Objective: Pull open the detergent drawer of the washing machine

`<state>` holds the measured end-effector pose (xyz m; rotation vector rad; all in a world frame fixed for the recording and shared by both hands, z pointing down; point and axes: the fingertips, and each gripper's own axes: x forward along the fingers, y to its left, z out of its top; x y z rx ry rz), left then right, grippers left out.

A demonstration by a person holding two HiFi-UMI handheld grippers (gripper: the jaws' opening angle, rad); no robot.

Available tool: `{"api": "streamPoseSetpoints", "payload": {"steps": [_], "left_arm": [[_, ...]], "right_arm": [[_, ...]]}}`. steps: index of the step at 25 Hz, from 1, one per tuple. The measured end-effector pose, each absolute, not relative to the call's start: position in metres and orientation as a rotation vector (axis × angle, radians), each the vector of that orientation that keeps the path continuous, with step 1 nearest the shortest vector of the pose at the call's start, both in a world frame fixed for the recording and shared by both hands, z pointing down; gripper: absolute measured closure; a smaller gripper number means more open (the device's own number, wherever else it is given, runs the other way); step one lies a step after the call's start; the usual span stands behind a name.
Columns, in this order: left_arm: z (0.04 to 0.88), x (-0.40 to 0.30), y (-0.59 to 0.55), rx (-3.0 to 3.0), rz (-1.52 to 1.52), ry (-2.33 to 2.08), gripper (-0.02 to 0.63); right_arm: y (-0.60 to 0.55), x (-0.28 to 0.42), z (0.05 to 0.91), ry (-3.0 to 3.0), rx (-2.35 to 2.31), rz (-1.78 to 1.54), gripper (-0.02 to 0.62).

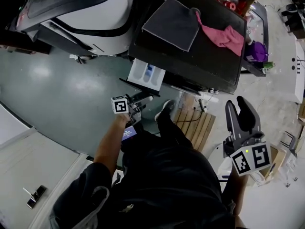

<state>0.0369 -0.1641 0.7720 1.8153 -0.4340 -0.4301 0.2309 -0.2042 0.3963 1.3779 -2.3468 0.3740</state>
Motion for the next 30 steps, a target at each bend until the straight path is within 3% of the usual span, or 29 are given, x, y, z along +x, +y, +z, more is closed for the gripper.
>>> {"api": "streamPoseSetpoints", "payload": {"steps": [7, 15, 30], "left_arm": [[0.778, 0.027, -0.144, 1.953, -0.108, -0.356, 0.237], [0.719, -0.046, -0.154, 2.076, -0.163, -0.396, 0.238], [0.524, -0.153, -0.168, 2.566, -0.123, -0.627, 0.238]], "right_arm": [[-0.185, 0.208, 0.392, -2.369, 1.422, 0.393, 0.468], [-0.169, 0.171, 0.377, -2.432, 1.459, 0.379, 0.468], [-0.155, 0.119, 0.349, -2.527, 1.518, 0.315, 0.468]]}}
